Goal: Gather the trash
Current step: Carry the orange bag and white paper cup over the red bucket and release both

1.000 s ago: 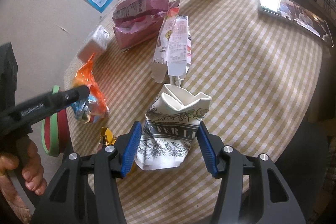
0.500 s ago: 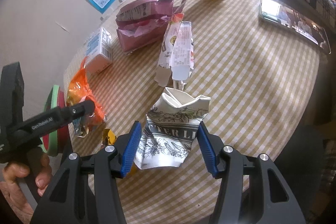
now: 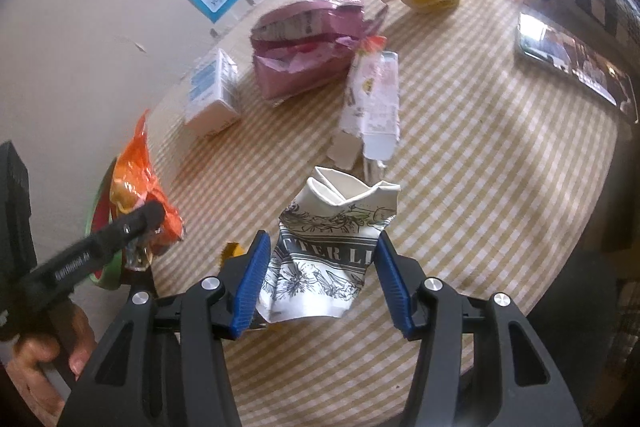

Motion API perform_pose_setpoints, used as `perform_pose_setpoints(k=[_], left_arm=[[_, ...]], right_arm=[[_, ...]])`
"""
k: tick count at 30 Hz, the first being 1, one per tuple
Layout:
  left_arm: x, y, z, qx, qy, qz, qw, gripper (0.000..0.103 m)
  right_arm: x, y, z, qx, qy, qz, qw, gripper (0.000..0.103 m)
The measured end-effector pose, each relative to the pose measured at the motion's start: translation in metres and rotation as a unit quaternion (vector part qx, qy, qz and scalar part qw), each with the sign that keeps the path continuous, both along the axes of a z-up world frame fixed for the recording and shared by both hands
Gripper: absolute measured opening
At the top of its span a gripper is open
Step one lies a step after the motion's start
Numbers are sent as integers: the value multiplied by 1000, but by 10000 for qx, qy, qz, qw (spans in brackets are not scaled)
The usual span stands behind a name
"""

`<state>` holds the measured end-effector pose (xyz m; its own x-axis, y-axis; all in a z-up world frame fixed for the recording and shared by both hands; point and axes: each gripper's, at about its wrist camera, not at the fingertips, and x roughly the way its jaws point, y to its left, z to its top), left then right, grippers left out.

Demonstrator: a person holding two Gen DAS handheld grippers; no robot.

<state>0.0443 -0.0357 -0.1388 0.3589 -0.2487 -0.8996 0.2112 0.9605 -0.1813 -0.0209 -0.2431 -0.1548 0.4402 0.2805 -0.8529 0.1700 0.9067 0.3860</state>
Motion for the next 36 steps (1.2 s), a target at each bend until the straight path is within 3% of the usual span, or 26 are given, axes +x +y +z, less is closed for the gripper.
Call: perform_pose_setpoints(k=[14,36], left_arm=[[-3,27,29,-233,-362,381,9983,43],[-3,60,23,-410,-401,795,9952,43]], right_arm=[[2,28,24,-109,-214,298,9993,52],[21,74,40,-236,-324,848,9956,52]])
